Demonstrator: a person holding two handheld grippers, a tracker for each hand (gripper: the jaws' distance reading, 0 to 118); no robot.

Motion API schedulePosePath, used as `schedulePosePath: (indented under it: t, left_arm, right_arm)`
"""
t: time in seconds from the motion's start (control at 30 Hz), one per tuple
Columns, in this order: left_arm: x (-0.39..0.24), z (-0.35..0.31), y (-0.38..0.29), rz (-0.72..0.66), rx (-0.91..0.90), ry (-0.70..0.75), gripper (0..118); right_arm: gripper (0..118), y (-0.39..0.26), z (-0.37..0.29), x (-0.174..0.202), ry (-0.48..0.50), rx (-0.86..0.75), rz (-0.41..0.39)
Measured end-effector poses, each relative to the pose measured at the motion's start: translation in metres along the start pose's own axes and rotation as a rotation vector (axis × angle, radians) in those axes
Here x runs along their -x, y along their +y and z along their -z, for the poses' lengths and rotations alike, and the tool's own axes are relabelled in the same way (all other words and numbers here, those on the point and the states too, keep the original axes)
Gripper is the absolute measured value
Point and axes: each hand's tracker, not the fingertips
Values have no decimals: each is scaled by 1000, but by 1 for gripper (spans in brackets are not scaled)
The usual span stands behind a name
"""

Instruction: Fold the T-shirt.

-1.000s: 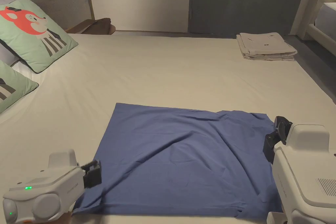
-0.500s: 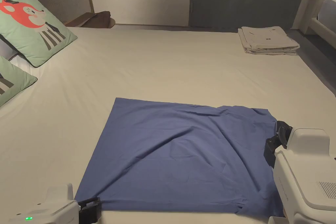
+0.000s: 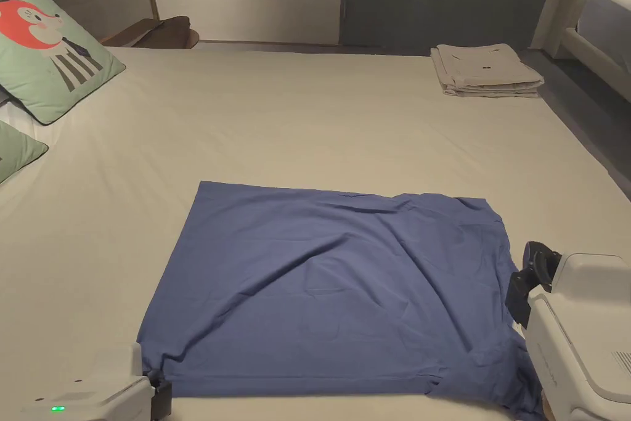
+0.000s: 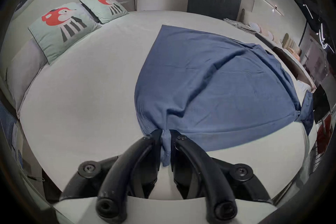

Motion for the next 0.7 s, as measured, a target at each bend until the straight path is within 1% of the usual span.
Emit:
schedulePosePath:
  t: [0.1,0.13,0.17,0.2,0.23,0.27,0.3,0.33,0.4,0.6,0.67,0.7]
  left_arm:
    - [0,-11,5,-2,-32,-15,6]
    - [-1,-14,7,7,-40,-19,6]
    - [-3,-16,9,12,-48,-20,6]
    - [-4,-18,11,16,-52,-22,6]
    - [-5,-19,11,21,-58,-22,6]
    - [-6,-19,12,27,-65,-22,6]
    - [-10,-21,12,36,-66,-18,6]
    - [-12,-22,12,38,-68,-17,6]
    - [-12,-21,12,35,-67,-19,6]
    - [-9,-19,10,22,-61,-21,6]
    - [-8,-19,9,19,-59,-22,6]
    - [-6,-19,9,17,-57,-22,6]
  right_arm:
    - [1,-18,9,-26,0,152,43]
    - [8,-28,10,-35,-14,203,58]
    - [24,-38,11,-44,-25,266,60]
    - [46,-47,11,-50,-31,299,74]
    - [78,-57,10,-56,-33,320,84]
    - [99,-63,2,-57,-35,353,98]
    - [110,-71,-1,-60,-38,377,113]
    - [112,-78,-4,-61,-18,386,124]
    - [112,-94,-7,-63,15,435,137]
    - [112,-115,-5,-45,45,479,112]
    - [109,-124,2,-43,44,503,114]
    - [103,-127,4,-42,42,507,114]
